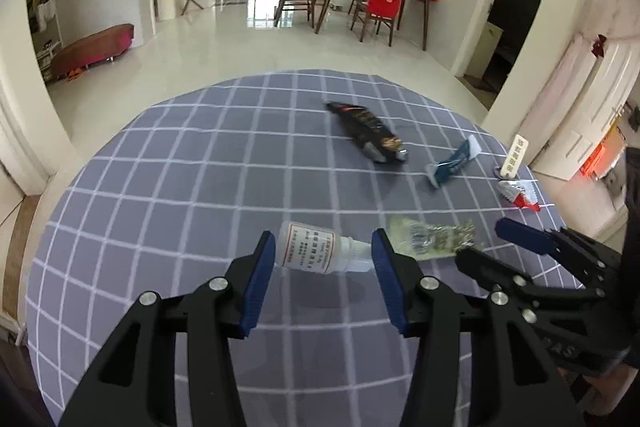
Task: Collect trash
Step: 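Grasp the white bottle with the left tool while the right tool grasps the green-white wrapper, then carry bottle and wrapper over the blue bucket and open both tools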
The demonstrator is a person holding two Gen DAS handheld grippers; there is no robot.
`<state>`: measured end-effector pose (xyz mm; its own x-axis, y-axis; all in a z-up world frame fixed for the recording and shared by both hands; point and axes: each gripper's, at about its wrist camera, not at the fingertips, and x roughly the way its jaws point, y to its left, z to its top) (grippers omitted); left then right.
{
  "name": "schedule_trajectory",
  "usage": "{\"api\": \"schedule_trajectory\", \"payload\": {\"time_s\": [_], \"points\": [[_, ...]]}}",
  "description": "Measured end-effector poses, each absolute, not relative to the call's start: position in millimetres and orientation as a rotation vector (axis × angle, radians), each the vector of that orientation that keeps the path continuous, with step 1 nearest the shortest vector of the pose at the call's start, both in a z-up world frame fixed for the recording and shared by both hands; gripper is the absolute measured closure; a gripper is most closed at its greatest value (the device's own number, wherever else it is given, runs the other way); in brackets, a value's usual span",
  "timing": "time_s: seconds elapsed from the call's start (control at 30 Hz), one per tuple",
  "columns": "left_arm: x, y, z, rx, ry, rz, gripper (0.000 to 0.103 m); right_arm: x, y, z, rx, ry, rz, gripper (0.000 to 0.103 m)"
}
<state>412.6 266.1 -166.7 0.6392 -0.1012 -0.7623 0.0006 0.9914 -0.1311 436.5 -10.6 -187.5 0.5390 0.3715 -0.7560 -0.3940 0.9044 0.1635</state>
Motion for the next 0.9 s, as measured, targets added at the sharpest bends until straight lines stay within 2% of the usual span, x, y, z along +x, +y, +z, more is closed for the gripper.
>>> {"api": "schedule_trajectory", "payload": {"time_s": [0.1, 0.13, 0.17, 0.37, 0.53, 0.9], "points": [[407, 275, -169, -0.136, 0.883, -0.054, 0.054, 443, 6, -191, -0.074, 0.891, 0.446, 0.037], [405, 277, -170, -0.14, 0.888, -0.057, 0.054, 444, 10, -192, -0.088, 0.888, 0.44, 0.045], [404, 277, -170, -0.139, 0.889, -0.059, 0.054, 443, 12, -192, -0.109, 0.882, 0.423, 0.064], [396, 271, -167, -0.134, 0.889, -0.081, 0.054, 434, 13, -190, -0.143, 0.869, 0.436, 0.085], [385, 247, -160, -0.106, 0.88, -0.114, 0.054, 421, -7, -187, -0.084, 0.864, 0.444, 0.088], [355, 165, -133, -0.035, 0.842, -0.211, 0.054, 365, -100, -156, 0.055, 0.8, 0.418, 0.089]]}}
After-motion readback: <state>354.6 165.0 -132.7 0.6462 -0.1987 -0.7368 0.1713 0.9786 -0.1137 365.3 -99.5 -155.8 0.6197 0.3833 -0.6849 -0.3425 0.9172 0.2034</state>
